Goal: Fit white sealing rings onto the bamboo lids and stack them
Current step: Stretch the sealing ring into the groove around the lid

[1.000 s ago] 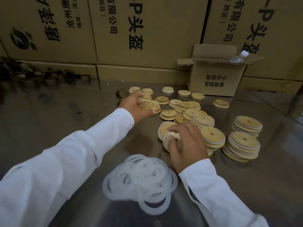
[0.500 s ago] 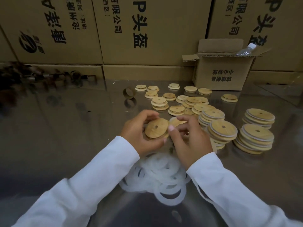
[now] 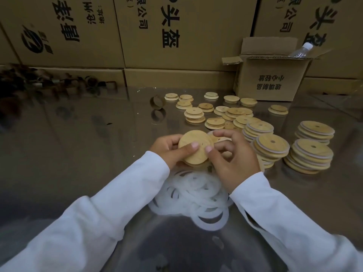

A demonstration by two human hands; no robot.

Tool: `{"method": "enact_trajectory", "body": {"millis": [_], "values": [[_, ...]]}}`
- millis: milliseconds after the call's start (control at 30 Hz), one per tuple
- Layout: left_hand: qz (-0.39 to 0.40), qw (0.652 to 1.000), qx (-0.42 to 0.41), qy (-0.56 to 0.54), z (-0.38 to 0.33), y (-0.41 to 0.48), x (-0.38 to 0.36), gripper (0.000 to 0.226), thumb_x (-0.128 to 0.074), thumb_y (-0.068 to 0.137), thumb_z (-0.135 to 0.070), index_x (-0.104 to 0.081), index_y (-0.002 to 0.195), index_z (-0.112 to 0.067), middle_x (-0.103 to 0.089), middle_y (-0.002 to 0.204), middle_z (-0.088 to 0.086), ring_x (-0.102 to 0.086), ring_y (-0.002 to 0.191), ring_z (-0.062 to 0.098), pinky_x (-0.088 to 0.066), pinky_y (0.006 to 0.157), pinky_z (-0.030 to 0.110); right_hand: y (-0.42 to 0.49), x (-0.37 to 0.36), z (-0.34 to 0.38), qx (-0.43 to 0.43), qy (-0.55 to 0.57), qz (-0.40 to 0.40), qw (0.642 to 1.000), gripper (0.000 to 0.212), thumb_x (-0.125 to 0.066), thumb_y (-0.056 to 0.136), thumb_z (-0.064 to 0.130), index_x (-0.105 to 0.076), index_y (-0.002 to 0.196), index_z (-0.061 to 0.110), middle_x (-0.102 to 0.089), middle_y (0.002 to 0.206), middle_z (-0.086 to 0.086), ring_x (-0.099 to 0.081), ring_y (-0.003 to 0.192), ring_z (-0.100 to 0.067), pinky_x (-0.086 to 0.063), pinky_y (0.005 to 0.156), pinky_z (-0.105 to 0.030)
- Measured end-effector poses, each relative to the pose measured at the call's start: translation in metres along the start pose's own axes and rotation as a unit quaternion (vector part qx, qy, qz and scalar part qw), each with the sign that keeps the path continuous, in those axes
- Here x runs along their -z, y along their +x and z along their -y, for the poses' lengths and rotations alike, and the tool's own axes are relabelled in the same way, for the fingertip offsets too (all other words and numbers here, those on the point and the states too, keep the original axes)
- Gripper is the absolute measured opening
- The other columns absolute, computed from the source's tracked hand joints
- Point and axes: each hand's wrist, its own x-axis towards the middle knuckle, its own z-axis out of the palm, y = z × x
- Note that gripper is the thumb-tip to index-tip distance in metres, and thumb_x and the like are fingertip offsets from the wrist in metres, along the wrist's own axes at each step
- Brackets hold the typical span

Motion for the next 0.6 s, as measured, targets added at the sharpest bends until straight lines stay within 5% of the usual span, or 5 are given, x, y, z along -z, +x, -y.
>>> {"method": "enact_trajectory", "body": {"millis": [100, 267, 400, 600], "values": [[-0.023, 1.0, -0.014, -0.001, -0.002, 0.003, 0.006, 0.019, -0.064, 0.075, -0.02, -0.066, 0.092, -0.011, -0.071, 0.071, -0.001, -0.068, 0.067, 0.011, -0.054, 0.054, 0.023, -0.001, 0.001, -0.002, 0.043, -0.157, -0.003, 0.987, 0.021, -0.053, 0.087, 0.036, -0.052, 0.106, 0.028, -0.057, 0.072, 0.019, -0.058, 0.091, -0.017, -0.042, 0.088, -0.039], [-0.067, 0.997, -0.023, -0.03, -0.001, 0.01, 0.014, 0.008, -0.059, 0.083, -0.019, -0.066, 0.084, -0.019, -0.071, 0.067, -0.006, -0.067, 0.062, 0.007, -0.053, 0.052, 0.021, -0.002, -0.001, -0.007, 0.125, -0.374, 0.066, 0.916, 0.026, -0.049, 0.082, 0.052, -0.069, 0.085, 0.035, -0.057, 0.097, 0.012, -0.037, 0.105, -0.014, -0.017, 0.08, -0.031], [-0.057, 0.997, -0.029, -0.047, 0.001, 0.011, 0.018, 0.008, -0.059, 0.08, -0.018, -0.065, 0.086, -0.018, -0.071, 0.071, -0.008, -0.068, 0.068, 0.006, -0.056, 0.059, 0.024, 0.001, -0.004, -0.011, 0.113, -0.41, 0.126, 0.896, 0.028, -0.047, 0.08, 0.057, -0.068, 0.09, 0.041, -0.053, 0.105, 0.014, -0.031, 0.108, -0.012, -0.012, 0.077, -0.031], [-0.082, 0.992, -0.007, -0.095, 0.0, 0.011, 0.019, 0.008, -0.057, 0.084, -0.014, -0.062, 0.09, -0.015, -0.067, 0.09, 0.004, -0.065, 0.085, 0.019, -0.059, 0.063, 0.031, 0.002, -0.004, -0.012, 0.111, -0.322, 0.115, 0.933, 0.013, -0.062, 0.078, 0.042, -0.053, 0.068, 0.042, -0.05, 0.095, 0.019, -0.033, 0.104, -0.008, -0.014, 0.077, -0.025]]}}
